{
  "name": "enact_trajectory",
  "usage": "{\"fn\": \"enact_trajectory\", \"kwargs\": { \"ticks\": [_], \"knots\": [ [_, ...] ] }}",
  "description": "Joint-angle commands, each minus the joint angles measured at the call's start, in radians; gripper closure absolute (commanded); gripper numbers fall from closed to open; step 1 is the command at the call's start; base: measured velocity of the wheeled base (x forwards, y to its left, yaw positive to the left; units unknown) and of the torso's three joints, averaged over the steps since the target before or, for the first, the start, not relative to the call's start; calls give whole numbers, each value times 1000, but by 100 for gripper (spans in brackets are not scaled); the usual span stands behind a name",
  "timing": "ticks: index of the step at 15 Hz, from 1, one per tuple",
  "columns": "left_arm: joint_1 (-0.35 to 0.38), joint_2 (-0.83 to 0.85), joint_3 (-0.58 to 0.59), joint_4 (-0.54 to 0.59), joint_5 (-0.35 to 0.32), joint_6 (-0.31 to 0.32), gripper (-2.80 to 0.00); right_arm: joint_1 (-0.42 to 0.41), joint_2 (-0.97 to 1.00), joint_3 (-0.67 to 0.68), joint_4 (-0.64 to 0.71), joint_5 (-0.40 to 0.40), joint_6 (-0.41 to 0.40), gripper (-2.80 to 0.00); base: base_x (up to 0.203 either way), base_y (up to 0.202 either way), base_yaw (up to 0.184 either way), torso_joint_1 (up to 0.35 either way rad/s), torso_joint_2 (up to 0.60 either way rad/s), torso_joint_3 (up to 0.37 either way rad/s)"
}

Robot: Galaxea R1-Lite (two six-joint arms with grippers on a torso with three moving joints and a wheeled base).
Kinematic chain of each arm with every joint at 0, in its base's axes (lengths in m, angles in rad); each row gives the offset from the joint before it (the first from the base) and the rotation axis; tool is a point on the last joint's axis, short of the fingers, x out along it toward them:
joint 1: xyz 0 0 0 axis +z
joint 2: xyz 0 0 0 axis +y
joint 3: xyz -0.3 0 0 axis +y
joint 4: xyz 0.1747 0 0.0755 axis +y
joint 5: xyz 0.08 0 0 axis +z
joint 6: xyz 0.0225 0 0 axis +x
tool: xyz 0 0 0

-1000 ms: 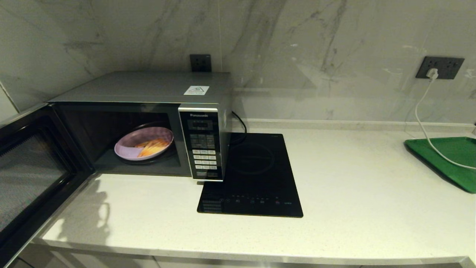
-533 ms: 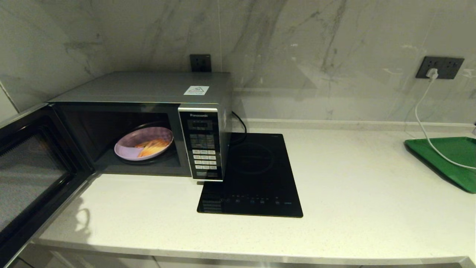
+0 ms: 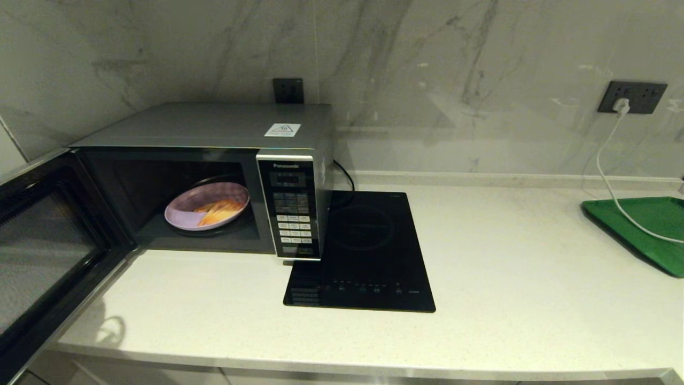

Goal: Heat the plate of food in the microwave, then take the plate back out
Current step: Close the microwave oven

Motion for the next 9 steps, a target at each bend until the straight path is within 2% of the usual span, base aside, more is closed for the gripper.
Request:
{"fn": "enact_trajectory", "kwargs": {
  "ticks": [1, 4, 6, 9],
  "knots": [
    [-2, 3, 3, 14, 0, -27, 0, 0, 0, 0, 0, 0, 0, 0, 0, 0, 0, 0, 0, 0],
    [-20, -7, 6, 51, -15, -41, 0, 0, 0, 0, 0, 0, 0, 0, 0, 0, 0, 0, 0, 0],
    [-74, -37, 7, 80, -29, -82, 0, 0, 0, 1, 0, 0, 1, 0, 0, 0, 0, 0, 0, 0],
    [-240, -78, 7, 149, -30, -205, 0, 0, 0, 0, 0, -1, 0, 0, 0, 0, 0, 0, 0, 0]
  ]
}}
